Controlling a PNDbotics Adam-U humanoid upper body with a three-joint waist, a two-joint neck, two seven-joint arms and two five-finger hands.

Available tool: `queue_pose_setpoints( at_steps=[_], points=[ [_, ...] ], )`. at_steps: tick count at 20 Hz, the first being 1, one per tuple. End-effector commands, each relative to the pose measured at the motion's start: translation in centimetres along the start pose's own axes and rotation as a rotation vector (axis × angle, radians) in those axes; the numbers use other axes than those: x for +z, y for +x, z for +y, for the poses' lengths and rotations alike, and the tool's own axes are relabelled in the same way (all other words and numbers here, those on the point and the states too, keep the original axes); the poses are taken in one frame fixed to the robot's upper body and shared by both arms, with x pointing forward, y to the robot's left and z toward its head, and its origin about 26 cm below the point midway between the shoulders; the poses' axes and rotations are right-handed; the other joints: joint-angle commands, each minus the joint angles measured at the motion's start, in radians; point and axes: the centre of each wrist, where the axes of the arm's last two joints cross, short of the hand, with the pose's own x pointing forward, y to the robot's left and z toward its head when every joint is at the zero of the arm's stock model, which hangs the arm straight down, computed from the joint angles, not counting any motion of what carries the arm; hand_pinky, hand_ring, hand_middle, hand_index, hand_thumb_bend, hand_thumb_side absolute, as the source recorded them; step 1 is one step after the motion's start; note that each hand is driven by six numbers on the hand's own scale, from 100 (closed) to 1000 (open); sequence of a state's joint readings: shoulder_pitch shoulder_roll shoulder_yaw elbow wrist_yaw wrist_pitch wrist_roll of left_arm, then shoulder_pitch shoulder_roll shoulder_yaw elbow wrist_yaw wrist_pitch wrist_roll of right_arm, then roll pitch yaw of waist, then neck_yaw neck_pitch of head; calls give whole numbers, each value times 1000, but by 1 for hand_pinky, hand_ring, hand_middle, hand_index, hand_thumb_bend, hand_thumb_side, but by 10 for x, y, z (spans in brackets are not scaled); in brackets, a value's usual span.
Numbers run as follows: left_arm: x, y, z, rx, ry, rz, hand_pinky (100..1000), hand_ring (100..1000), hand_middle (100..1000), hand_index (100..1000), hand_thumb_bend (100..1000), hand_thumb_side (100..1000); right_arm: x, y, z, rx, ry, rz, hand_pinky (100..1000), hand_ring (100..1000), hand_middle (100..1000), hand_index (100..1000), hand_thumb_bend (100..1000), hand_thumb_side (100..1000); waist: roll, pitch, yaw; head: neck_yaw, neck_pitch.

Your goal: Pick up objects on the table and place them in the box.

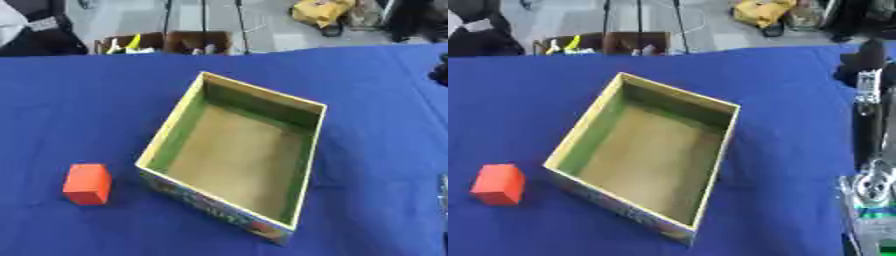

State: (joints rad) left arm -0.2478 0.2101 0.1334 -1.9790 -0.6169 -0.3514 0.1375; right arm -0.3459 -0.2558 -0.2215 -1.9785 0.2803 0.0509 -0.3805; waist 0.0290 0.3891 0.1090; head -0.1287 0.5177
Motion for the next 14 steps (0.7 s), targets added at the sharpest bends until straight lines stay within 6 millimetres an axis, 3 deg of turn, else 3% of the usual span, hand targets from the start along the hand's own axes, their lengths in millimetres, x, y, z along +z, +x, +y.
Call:
queue_pose_setpoints(
  at_steps=[1,8,14],
  points=[
    [-4,3,5,-10,16,-21,260,457,503,647,100,759,-4,7,-3,3,-9,-31,696,600,530,654,497,1000,1,-17,0,2,-10],
    [-4,3,6,-15,8,-27,264,461,509,654,100,756,-4,7,-3,3,-7,-32,696,599,530,654,497,1000,1,-15,1,3,-11],
    [-21,2,20,-139,-112,-73,337,531,604,757,100,776,-3,6,-3,6,1,-29,696,600,530,654,523,1000,8,-27,3,4,6]
  ],
)
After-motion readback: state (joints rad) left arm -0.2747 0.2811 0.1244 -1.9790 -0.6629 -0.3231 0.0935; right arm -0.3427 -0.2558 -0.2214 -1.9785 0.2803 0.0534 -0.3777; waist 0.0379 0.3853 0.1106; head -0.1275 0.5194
